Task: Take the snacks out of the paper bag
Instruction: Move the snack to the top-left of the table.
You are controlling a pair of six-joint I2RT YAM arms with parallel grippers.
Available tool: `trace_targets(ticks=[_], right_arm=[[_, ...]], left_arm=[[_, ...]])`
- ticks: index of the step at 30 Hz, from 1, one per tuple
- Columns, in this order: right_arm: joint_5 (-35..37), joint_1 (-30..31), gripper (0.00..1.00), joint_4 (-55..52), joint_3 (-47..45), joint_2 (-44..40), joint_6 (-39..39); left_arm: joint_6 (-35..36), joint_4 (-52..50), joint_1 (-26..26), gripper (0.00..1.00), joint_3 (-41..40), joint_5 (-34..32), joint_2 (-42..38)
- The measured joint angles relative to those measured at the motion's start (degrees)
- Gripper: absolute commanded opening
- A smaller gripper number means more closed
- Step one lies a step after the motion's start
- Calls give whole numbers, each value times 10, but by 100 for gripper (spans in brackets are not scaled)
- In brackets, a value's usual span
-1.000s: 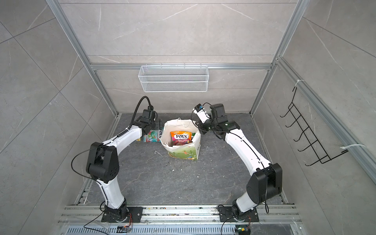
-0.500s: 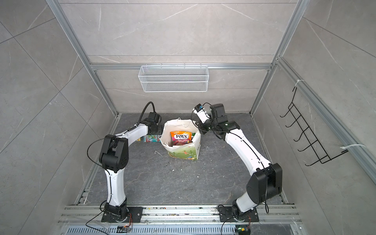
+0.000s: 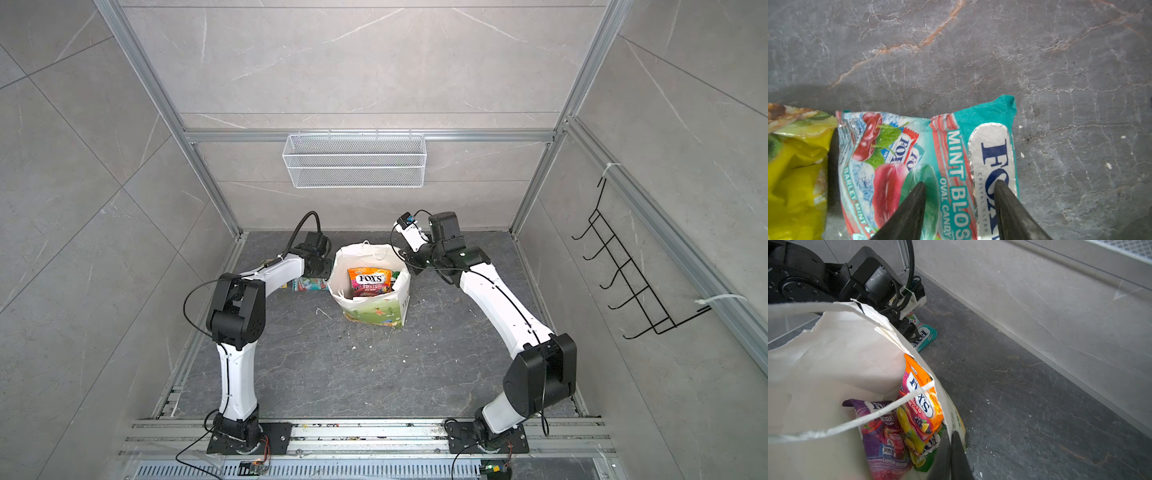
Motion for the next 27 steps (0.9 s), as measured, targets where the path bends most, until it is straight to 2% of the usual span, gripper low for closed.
trace_targets(ticks=[7, 11, 13, 17, 22, 27], right_arm=[[0, 0, 1, -17, 9, 1, 0], [-1, 0, 9, -37, 27, 8, -4], [-3, 0, 16, -37, 37, 12, -8], [-7, -1, 43, -50, 74, 19, -5], [3, -2, 67, -61, 117, 33, 8], [31, -6, 74, -109, 200, 74, 31]], left_arm=[[19, 6, 7, 54, 0, 0, 1], [25, 10, 7, 59, -3, -6, 1], [27, 16, 7, 61, -10, -9, -1], [28, 14, 7, 63, -28, -10, -23], [31, 10, 6, 65, -36, -10, -67], [42, 9, -2, 71, -48, -10, -142]])
